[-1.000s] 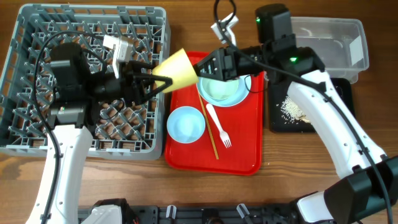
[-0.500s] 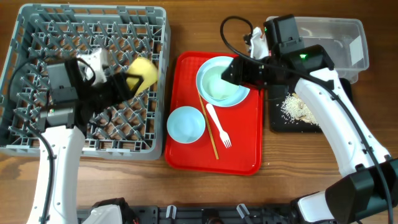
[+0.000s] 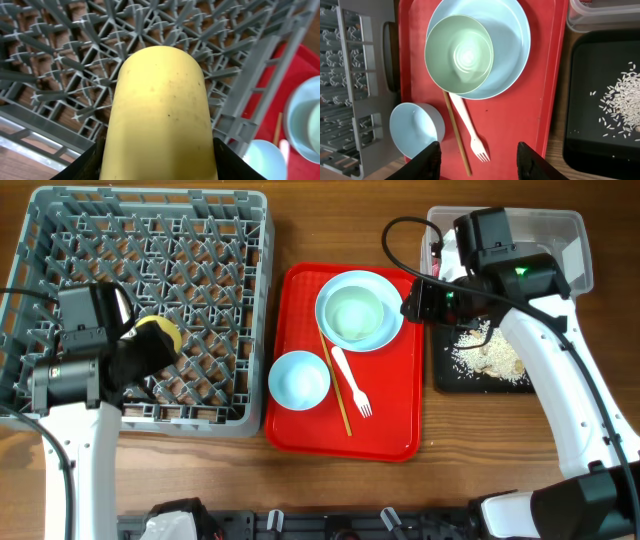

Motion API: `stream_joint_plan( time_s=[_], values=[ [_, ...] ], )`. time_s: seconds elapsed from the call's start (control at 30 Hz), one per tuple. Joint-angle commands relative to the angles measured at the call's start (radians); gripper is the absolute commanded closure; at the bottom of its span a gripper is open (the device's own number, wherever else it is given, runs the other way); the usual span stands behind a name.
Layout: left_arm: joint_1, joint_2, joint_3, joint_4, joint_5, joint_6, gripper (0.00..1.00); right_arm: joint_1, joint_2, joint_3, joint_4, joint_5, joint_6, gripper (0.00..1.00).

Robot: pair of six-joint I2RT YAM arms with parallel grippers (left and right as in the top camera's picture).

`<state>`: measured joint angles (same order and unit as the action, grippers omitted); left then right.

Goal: Sort waste into correct bins and load items into the dishwasher rack
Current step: 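Lower the yellow cup into the dish rack with the left gripper and release, then reach the left gripper to the tray and grasp the light-blue bowl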

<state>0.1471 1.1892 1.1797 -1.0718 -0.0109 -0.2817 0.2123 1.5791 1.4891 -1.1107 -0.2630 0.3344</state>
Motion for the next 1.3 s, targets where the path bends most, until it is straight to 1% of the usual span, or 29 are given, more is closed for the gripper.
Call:
stream_joint_plan(
  time_s=[0.0,0.2,0.27,0.43,0.5,0.57,0.6,0.63,0.67,0.7,0.77,0.87,0.97,1.03,1.1,1.2,1.23,1.27],
  values=[
    [0.008,0.055,0.011,0.000,-0.062,-0.023,0.85,0.000,-0.019,0.024,-0.007,0.019,-0.016,0.51],
    [0.008,0.148,0.011,-0.008,-0.055,-0.023,0.85,0.000,-0.019,0.024,-0.006,0.019,-0.008,0.51],
    [0.008,0.181,0.011,-0.013,-0.042,-0.022,0.80,0.000,-0.019,0.024,-0.006,0.019,0.008,0.51],
    [0.008,0.254,0.011,-0.024,-0.039,-0.022,0.78,0.000,-0.019,0.024,-0.005,0.019,0.008,0.51],
    [0.008,0.278,0.011,-0.013,-0.040,-0.018,0.73,0.000,-0.019,0.024,-0.005,0.019,0.008,0.51],
    [0.008,0.302,0.011,0.003,-0.039,-0.018,0.57,0.000,-0.019,0.024,-0.006,0.017,0.008,0.51],
    [0.008,0.311,0.011,0.007,-0.039,-0.018,0.53,0.000,-0.019,0.024,-0.006,0.015,0.008,0.51],
    [0.008,0.325,0.011,0.012,-0.039,-0.018,0.43,0.000,-0.019,0.024,-0.008,0.011,0.008,0.51],
    [0.008,0.334,0.011,0.014,-0.040,-0.018,0.23,0.000,-0.019,0.024,-0.009,0.006,0.008,0.51],
    [0.008,0.340,0.011,0.014,-0.040,-0.018,0.00,0.000,-0.019,0.024,-0.011,0.000,0.008,0.51],
    [0.008,0.346,0.011,0.025,-0.039,-0.018,0.00,0.000,-0.019,0.024,-0.017,-0.004,0.006,0.50],
    [0.008,0.334,0.021,0.032,-0.039,-0.018,0.00,-0.001,-0.020,0.024,-0.029,-0.004,-0.011,0.47],
    [0.008,0.311,0.068,0.026,-0.038,-0.018,0.00,-0.010,-0.037,0.025,-0.047,-0.003,-0.044,0.46],
    [0.007,0.290,0.105,0.024,-0.012,-0.014,0.00,-0.021,-0.054,0.026,-0.055,0.005,-0.048,0.45],
    [0.006,0.267,0.139,0.026,0.047,-0.014,0.00,-0.048,-0.085,0.031,-0.058,0.005,-0.047,0.45],
    [-0.010,0.236,0.158,0.058,0.185,-0.014,0.00,-0.101,-0.142,0.031,-0.056,0.004,-0.046,0.45],
    [-0.032,0.226,0.158,0.072,0.242,-0.015,0.00,-0.131,-0.172,0.031,-0.057,0.004,-0.046,0.39],
    [-0.054,0.223,0.158,0.075,0.264,-0.015,0.00,-0.148,-0.189,0.031,-0.057,0.004,-0.046,0.26]
  ],
)
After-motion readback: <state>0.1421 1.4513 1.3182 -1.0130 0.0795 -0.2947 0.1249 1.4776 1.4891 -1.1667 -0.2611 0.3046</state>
